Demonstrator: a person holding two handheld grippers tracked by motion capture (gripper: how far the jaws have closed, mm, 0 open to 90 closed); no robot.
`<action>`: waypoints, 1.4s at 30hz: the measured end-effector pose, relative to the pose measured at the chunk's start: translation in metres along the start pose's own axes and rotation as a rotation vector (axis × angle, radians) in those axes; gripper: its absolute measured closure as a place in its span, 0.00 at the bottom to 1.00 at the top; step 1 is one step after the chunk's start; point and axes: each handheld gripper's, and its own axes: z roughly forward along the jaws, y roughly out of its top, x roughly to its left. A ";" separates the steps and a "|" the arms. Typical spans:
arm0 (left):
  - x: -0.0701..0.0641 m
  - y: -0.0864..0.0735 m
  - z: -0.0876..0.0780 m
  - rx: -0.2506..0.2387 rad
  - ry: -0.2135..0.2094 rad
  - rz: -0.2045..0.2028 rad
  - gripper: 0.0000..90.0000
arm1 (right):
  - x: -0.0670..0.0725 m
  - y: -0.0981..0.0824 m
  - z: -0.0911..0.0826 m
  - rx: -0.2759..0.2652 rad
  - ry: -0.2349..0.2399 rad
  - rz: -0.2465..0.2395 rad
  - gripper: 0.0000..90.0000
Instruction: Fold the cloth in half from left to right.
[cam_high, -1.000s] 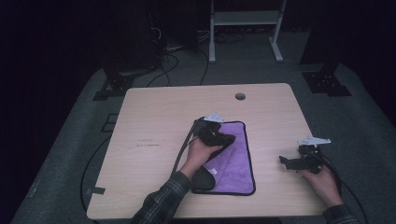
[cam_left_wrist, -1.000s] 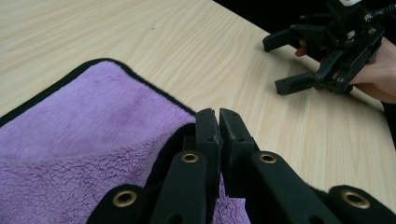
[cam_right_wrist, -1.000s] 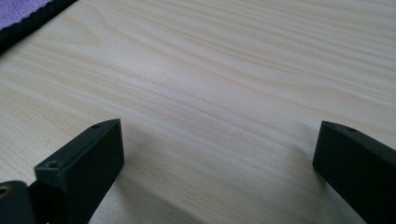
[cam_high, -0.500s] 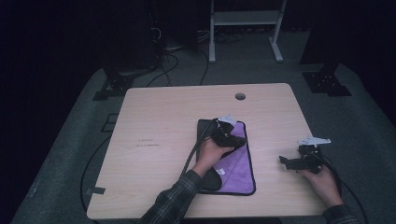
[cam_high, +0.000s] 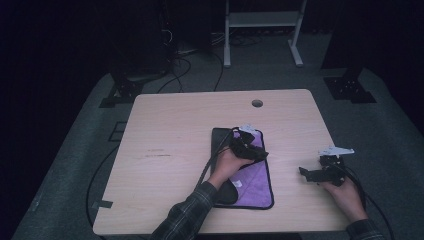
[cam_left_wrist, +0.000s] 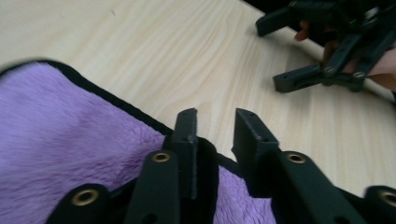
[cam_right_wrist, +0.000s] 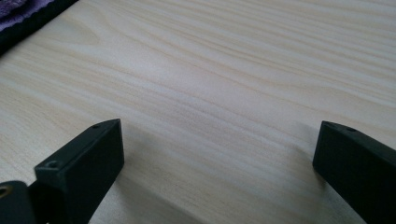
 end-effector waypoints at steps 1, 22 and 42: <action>0.000 0.000 -0.005 -0.003 0.005 0.003 0.70 | 0.000 0.000 0.000 0.000 0.000 0.000 0.01; 0.032 -0.071 -0.111 0.010 0.323 -0.051 0.40 | 0.000 0.000 0.000 0.001 0.000 -0.001 0.01; 0.035 -0.128 -0.147 0.091 0.483 -0.009 0.10 | 0.000 0.001 0.001 0.001 0.004 -0.005 0.01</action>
